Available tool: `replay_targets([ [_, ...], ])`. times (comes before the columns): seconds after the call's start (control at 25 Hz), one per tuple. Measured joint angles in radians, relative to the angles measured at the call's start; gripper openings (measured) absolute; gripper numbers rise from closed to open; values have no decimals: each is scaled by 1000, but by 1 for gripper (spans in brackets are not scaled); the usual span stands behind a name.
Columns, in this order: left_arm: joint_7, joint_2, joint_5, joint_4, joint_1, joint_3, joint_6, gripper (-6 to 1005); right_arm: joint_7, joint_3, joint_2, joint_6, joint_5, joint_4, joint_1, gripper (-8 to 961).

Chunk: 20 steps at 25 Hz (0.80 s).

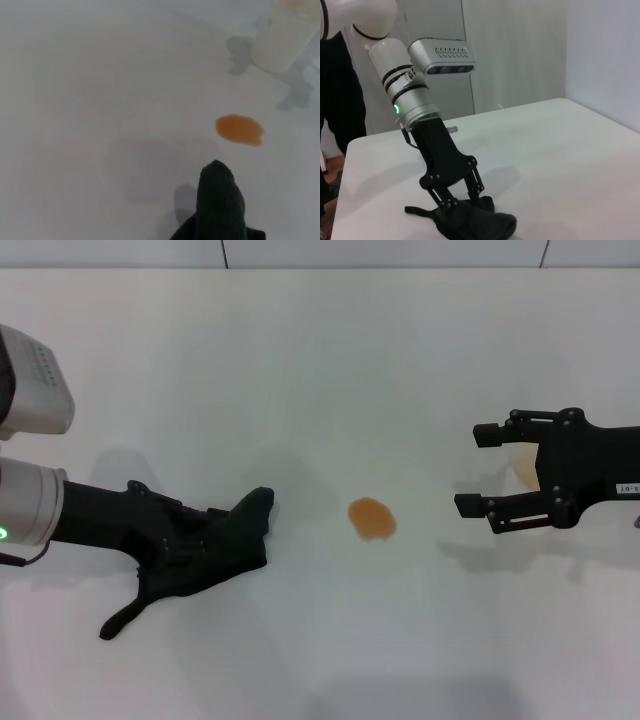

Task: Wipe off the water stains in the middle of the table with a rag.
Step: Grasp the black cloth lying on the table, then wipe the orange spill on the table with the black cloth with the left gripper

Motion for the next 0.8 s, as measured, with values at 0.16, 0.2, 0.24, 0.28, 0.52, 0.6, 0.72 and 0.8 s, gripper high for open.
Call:
replay_targets([
  [0.16,5,0,2,-14,-10,1,-8,450,4,0,-1,-1,0,0,3,858],
  [0.2,6,0,3,-19,-11,2,-11,434,4,0,-1,-1,0,0,3,858],
  [0.24,7,1,3,-21,-12,2,-12,417,4,0,-1,-1,0,0,3,858],
  [0.28,7,1,4,-24,-12,2,-15,401,4,0,-1,-1,0,0,3,858],
  [0.52,2,2,13,-31,-14,3,-38,338,4,0,-1,-3,0,-1,3,857],
  [0.6,-2,1,12,-36,-15,3,-51,285,4,0,-1,-6,0,-2,4,857],
  [0.72,-2,1,10,-37,-16,3,-53,149,5,0,-1,-12,0,-3,4,857],
  [0.8,-1,1,10,-37,-19,3,-52,101,5,0,-1,-12,0,-3,4,857],
])
